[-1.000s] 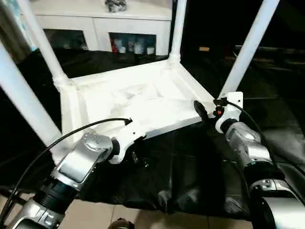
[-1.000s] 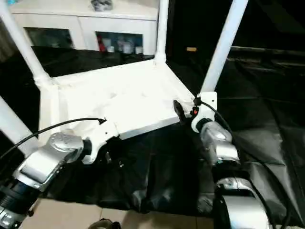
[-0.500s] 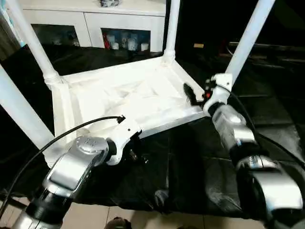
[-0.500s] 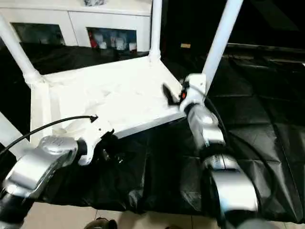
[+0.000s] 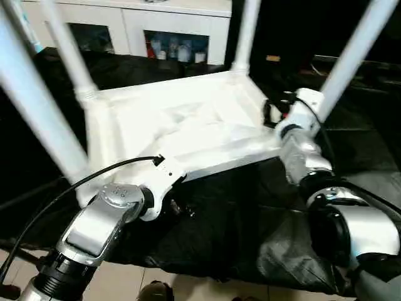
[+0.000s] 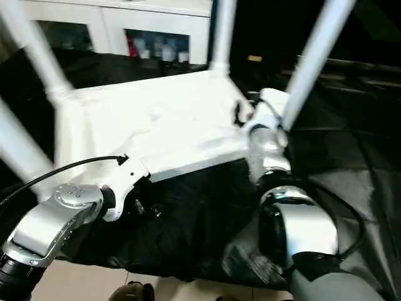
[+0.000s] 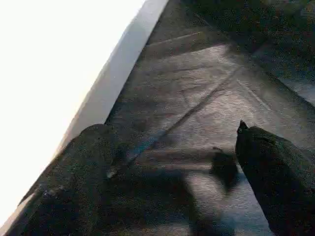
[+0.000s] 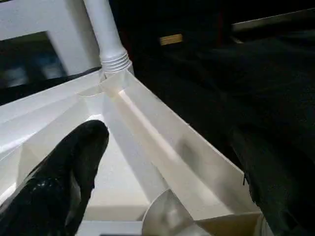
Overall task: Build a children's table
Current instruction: Rotate table base
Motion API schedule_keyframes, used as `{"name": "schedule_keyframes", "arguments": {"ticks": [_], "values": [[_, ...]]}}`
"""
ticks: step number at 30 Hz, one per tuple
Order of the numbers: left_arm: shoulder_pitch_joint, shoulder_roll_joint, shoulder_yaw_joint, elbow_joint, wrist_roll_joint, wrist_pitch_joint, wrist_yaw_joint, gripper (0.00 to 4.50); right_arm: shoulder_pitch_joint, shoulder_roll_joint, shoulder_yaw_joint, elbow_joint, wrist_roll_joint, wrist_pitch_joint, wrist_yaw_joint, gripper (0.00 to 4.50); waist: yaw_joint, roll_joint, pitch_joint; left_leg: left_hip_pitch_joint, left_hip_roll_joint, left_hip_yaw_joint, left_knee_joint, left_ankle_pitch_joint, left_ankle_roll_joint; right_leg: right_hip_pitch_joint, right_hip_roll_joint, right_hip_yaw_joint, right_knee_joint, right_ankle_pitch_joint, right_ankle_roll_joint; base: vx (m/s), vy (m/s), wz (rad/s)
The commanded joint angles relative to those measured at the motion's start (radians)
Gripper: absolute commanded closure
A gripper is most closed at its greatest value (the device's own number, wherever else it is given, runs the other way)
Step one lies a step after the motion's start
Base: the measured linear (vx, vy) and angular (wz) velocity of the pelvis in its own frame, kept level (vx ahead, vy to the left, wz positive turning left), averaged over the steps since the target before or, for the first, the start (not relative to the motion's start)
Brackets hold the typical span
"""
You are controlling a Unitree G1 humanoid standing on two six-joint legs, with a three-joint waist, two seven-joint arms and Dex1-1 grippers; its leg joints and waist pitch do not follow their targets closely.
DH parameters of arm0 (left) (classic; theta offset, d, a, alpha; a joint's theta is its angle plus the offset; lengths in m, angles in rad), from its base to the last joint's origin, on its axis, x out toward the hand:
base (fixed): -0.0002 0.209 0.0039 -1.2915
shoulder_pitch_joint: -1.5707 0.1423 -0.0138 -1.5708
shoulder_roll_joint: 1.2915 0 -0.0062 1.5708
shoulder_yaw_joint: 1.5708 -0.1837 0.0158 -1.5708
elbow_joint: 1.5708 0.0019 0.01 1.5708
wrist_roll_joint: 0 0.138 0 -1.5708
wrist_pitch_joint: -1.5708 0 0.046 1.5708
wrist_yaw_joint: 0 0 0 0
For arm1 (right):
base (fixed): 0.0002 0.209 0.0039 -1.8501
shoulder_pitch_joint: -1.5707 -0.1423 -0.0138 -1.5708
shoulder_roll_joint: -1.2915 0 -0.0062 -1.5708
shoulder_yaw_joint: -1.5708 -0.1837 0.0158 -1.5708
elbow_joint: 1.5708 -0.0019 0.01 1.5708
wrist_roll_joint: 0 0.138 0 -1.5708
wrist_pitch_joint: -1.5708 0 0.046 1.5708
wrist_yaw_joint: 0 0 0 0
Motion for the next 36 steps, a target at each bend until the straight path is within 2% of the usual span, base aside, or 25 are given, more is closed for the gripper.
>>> {"name": "schedule_keyframes", "arguments": {"ticks": [1, 3, 5, 9, 13, 16, 17, 18, 20, 21, 22, 23, 24, 25, 26, 27, 28, 29, 30, 31, 32, 34, 36], "values": [[-0.017, 0.009, 0.034, 0.023, 0.024, -0.012, 0.032, 0.03, 0.012, -0.061, -0.038, 0.015, 0.006, -0.031, -0.052, 0.0, -0.015, 0.005, -0.065, 0.041, 0.045, -0.022, -0.082, -0.278, -0.045, 0.023, -0.045, 0.038, -0.059, -0.168, -0.183, 0.0, 0.0, 0.0], [-0.023, 0.014, 0.038, 0.039, 0.024, -0.024, 0.034, 0.03, 0.021, -0.074, -0.044, 0.013, 0.001, -0.043, -0.051, 0.0, -0.014, 0.006, -0.068, 0.038, 0.043, -0.021, -0.079, -0.253, -0.038, 0.026, -0.045, 0.037, -0.058, -0.145, -0.185, 0.0, 0.0, 0.0], [-0.024, 0.017, 0.038, 0.045, 0.025, -0.031, 0.036, 0.03, 0.028, -0.081, -0.044, 0.01, -0.006, -0.052, -0.056, 0.0, -0.015, 0.003, -0.069, 0.035, 0.042, -0.021, -0.076, -0.227, -0.029, 0.029, -0.044, 0.037, -0.054, -0.113, -0.188, 0.0, 0.0, 0.0], [-0.031, 0.015, 0.04, 0.083, 0.032, -0.075, 0.056, 0.03, 0.078, -0.113, -0.037, -0.013, -0.023, -0.09, -0.052, 0.0, -0.014, 0.004, -0.076, 0.032, 0.04, -0.018, -0.069, -0.179, -0.007, 0.034, -0.043, 0.035, -0.049, -0.057, -0.205, 0.0, 0.0, 0.0], [-0.028, 0.007, 0.059, 0.085, 0.026, -0.125, 0.063, 0.03, 0.109, -0.119, -0.019, -0.033, -0.038, -0.104, -0.018, 0.0, -0.016, 0.004, -0.08, 0.031, 0.041, -0.018, -0.065, -0.164, 0.008, 0.039, -0.043, 0.034, -0.047, -0.039, -0.217, 0.0, 0.0, 0.0], [-0.006, -0.028, 0.133, 0.048, -0.025, -0.259, 0.063, 0.03, 0.151, -0.107, 0.021, -0.084, -0.061, -0.133, 0.086, 0.0, -0.021, 0.005, -0.081, 0.028, 0.043, -0.019, -0.066, -0.183, 0.013, 0.043, -0.046, 0.034, -0.052, -0.056, -0.228, 0.0, 0.0, 0.0], [0.024, -0.053, 0.19, 0.002, -0.078, -0.313, 0.049, 0.03, 0.188, -0.098, 0.043, -0.134, -0.058, -0.144, 0.192, 0.0, -0.022, 0.007, -0.082, 0.028, 0.043, -0.019, -0.065, -0.189, 0.015, 0.043, -0.047, 0.034, -0.051, -0.058, -0.232, 0.0, 0.0, 0.0], [0.037, -0.062, 0.213, -0.019, -0.1, -0.322, 0.042, 0.03, 0.205, -0.094, 0.049, -0.159, -0.051, -0.144, 0.239, 0.0, -0.024, 0.002, -0.082, 0.024, 0.047, -0.021, -0.065, -0.19, 0.021, 0.049, -0.051, 0.035, -0.052, -0.048, -0.236, 0.0, 0.0, 0.0], [0.091, -0.068, 0.264, -0.082, -0.164, -0.326, 0.012, 0.03, 0.265, -0.09, 0.068, -0.249, -0.031, -0.136, 0.333, 0.0, -0.03, 0.008, -0.082, 0.024, 0.048, -0.022, -0.065, -0.181, 0.04, 0.049, -0.047, 0.034, -0.048, -0.038, -0.25, 0.0, 0.0, 0.0], [0.103, -0.065, 0.27, -0.093, -0.174, -0.326, 0.004, 0.03, 0.277, -0.091, 0.073, -0.266, -0.03, -0.135, 0.341, 0.0, -0.032, 0.006, -0.082, 0.024, 0.05, -0.022, -0.066, -0.181, 0.045, 0.048, -0.047, 0.034, -0.05, -0.041, -0.251, 0.0, 0.0, 0.0], [0.153, -0.061, 0.297, -0.134, -0.213, -0.328, -0.02, 0.03, 0.326, -0.092, 0.085, -0.344, -0.004, -0.106, 0.388, 0.0, -0.033, 0.017, -0.083, 0.027, 0.049, -0.022, -0.065, -0.184, 0.048, 0.047, -0.045, 0.034, -0.051, -0.054, -0.255, 0.0, 0.0, 0.0], [0.19, -0.062, 0.317, -0.165, -0.242, -0.323, -0.036, 0.03, 0.362, -0.093, 0.091, -0.403, 0.02, -0.078, 0.419, 0.0, -0.035, 0.012, -0.081, 0.026, 0.05, -0.021, -0.066, -0.19, 0.05, 0.047, -0.045, 0.036, -0.053, -0.059, -0.252, 0.0, 0.0, 0.0], [0.225, -0.062, 0.335, -0.191, -0.262, -0.325, -0.041, 0.03, 0.398, -0.094, 0.097, -0.468, 0.041, -0.048, 0.438, 0.0, -0.035, 0.019, -0.082, 0.027, 0.051, -0.022, -0.068, -0.208, 0.05, 0.047, -0.043, 0.037, -0.056, -0.082, -0.247, 0.0, 0.0, 0.0], [0.225, -0.062, 0.335, -0.191, -0.262, -0.325, -0.041, 0.03, 0.398, -0.094, 0.097, -0.468, 0.041, -0.048, 0.438, 0.0, -0.034, 0.018, -0.081, 0.029, 0.052, -0.022, -0.069, -0.216, 0.049, 0.046, -0.042, 0.038, -0.058, -0.092, -0.242, 0.0, 0.0, 0.0], [0.275, -0.066, 0.357, -0.225, -0.276, -0.336, -0.039, 0.03, 0.459, -0.099, 0.113, -0.571, 0.07, 0.001, 0.466, 0.0, -0.033, 0.024, -0.08, 0.035, 0.053, -0.022, -0.073, -0.243, 0.039, 0.042, -0.036, 0.038, -0.064, -0.118, -0.236, 0.0, 0.0, 0.0], [0.275, -0.066, 0.357, -0.225, -0.276, -0.336, -0.039, 0.03, 0.459, -0.099, 0.113, -0.571, 0.07, 0.001, 0.466, 0.0, -0.034, 0.024, -0.08, 0.034, 0.055, -0.023, -0.074, -0.255, 0.031, 0.04, -0.038, 0.039, -0.063, -0.131, -0.234, 0.0, 0.0, 0.0], [0.306, -0.067, 0.368, -0.235, -0.278, -0.355, -0.033, 0.03, 0.503, -0.107, 0.133, -0.642, 0.073, 0.026, 0.483, 0.0, -0.032, 0.028, -0.078, 0.041, 0.053, -0.023, -0.077, -0.292, 0.017, 0.037, -0.035, 0.038, -0.072, -0.177, -0.227, 0.0, 0.0, 0.0], [0.337, -0.068, 0.377, -0.243, -0.271, -0.38, -0.025, 0.03, 0.552, -0.119, 0.156, -0.716, 0.074, 0.049, 0.5, 0.0, -0.028, 0.029, -0.079, 0.041, 0.055, -0.025, -0.078, -0.305, 0.012, 0.038, -0.036, 0.04, -0.074, -0.187, -0.219, 0.0, 0.0, 0.0], [0.374, -0.073, 0.392, -0.243, -0.249, -0.438, -0.006, 0.03, 0.61, -0.132, 0.173, -0.801, 0.071, 0.073, 0.521, 0.0, -0.032, 0.029, -0.073, 0.038, 0.055, -0.026, -0.084, -0.349, -0.003, 0.036, -0.039, 0.04, -0.078, -0.25, -0.2, 0.0, 0.0, 0.0], [0.414, -0.088, 0.415, -0.242, -0.222, -0.504, 0.027, 0.03, 0.676, -0.145, 0.182, -0.895, 0.078, 0.111, 0.541, 0.0, -0.029, 0.026, -0.072, 0.04, 0.053, -0.027, -0.084, -0.362, -0.005, 0.036, -0.039, 0.041, -0.087, -0.278, -0.183, 0.0, 0.0, 0.0], [0.423, -0.092, 0.421, -0.242, -0.216, -0.519, 0.035, 0.03, 0.691, -0.148, 0.184, -0.916, 0.08, 0.12, 0.545, 0.0, -0.027, 0.023, -0.07, 0.037, 0.057, -0.03, -0.087, -0.383, -0.012, 0.036, -0.044, 0.046, -0.094, -0.337, -0.141, 0.0, 0.0, 0.0], [0.464, -0.135, 0.464, -0.243, -0.207, -0.561, 0.088, 0.03, 0.761, -0.162, 0.185, -1.013, 0.103, 0.173, 0.556, 0.0, -0.029, 0.024, -0.074, 0.04, 0.055, -0.031, -0.087, -0.399, -0.023, 0.032, -0.042, 0.046, -0.096, -0.376, -0.13, 0.0, 0.0, 0.0], [0.487, -0.146, 0.476, -0.245, -0.199, -0.583, 0.102, 0.03, 0.794, -0.167, 0.184, -1.06, 0.11, 0.205, 0.552, 0.0, -0.029, 0.022, -0.069, 0.039, 0.054, -0.033, -0.09, -0.418, -0.027, 0.029, -0.043, 0.046, -0.102, -0.411, -0.113, 0.0, 0.0, 0.0]]}}
